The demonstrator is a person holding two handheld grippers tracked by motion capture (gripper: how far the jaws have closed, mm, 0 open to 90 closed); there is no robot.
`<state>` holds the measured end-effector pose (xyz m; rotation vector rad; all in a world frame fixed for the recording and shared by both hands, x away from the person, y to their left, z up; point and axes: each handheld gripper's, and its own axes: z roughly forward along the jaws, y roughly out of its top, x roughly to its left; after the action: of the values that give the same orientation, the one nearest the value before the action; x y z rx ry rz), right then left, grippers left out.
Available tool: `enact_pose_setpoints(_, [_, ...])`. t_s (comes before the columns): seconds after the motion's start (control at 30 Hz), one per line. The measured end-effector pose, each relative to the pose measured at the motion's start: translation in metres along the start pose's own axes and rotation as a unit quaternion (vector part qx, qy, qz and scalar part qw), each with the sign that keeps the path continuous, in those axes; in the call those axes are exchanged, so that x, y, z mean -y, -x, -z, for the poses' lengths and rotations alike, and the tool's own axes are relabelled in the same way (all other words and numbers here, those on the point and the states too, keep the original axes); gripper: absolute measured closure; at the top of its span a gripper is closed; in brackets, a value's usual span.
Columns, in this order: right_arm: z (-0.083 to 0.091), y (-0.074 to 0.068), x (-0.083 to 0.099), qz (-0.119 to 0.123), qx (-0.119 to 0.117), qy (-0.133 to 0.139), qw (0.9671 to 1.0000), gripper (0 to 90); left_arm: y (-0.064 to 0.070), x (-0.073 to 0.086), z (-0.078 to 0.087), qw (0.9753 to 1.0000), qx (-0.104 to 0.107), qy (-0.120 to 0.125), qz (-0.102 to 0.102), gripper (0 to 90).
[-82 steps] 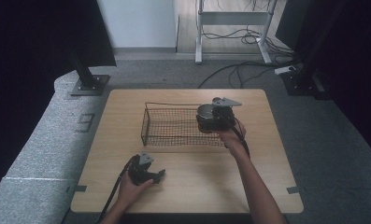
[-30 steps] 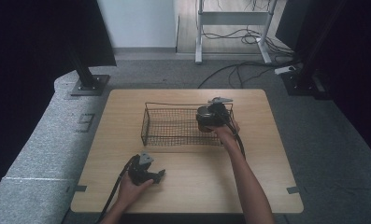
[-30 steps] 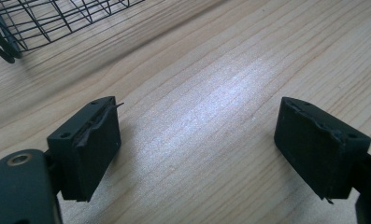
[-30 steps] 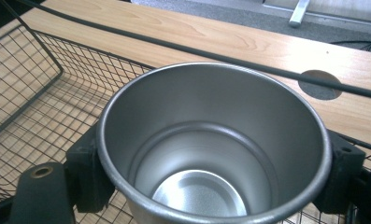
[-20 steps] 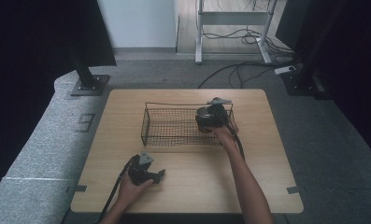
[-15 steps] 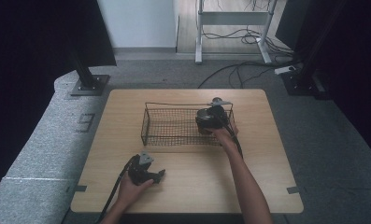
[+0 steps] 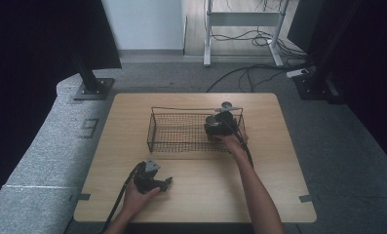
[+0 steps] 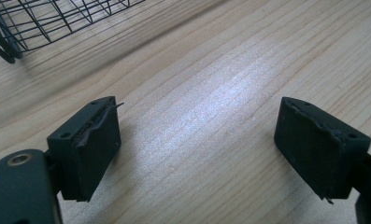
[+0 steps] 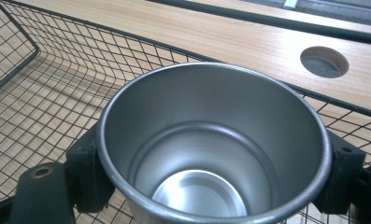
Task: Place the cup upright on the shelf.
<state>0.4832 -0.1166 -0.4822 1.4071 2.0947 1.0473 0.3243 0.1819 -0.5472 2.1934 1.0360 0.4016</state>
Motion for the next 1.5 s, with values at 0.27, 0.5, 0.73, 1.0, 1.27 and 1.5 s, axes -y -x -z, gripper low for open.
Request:
enact_pose_setpoints(0.27, [-0.0021, 0.0011, 0.0011, 0.001, 0.006, -0.008, 0.9999, 18.2, 0.0000, 0.0000, 0.0000, 1.0000, 0.000, 0.000, 0.000, 14.5])
enact_pose_setpoints(0.5, [-0.0067, -0.0021, 0.0044, 0.011, 0.018, -0.018, 0.9996, 18.1, 0.0000, 0.0000, 0.0001, 1.0000, 0.000, 0.000, 0.000, 14.6])
enact_pose_setpoints(0.73, [-0.0084, -0.0039, 0.0044, 0.026, 0.026, -0.036, 0.9987, 18.1, 0.0000, 0.0000, 0.0001, 1.0000, 0.000, 0.000, 0.000, 14.5])
enact_pose_setpoints(1.0, [-0.0093, -0.0045, 0.0048, 0.034, 0.021, -0.047, 0.9981, 18.1, 0.0000, 0.0000, 0.0000, 1.0000, 0.000, 0.000, 0.000, 14.5])
enact_pose_setpoints(1.27, [-0.0082, -0.0013, 0.0043, 0.019, 0.014, -0.058, 0.9980, 17.8, 0.0000, 0.0000, 0.0000, 1.0000, 0.000, 0.000, 0.000, 14.5])
enact_pose_setpoints(1.5, [-0.0036, 0.0008, 0.0031, 0.025, 0.010, -0.091, 0.9955, 16.6, 0.0000, 0.0000, 0.0000, 1.0000, 0.000, 0.000, 0.000, 14.5])
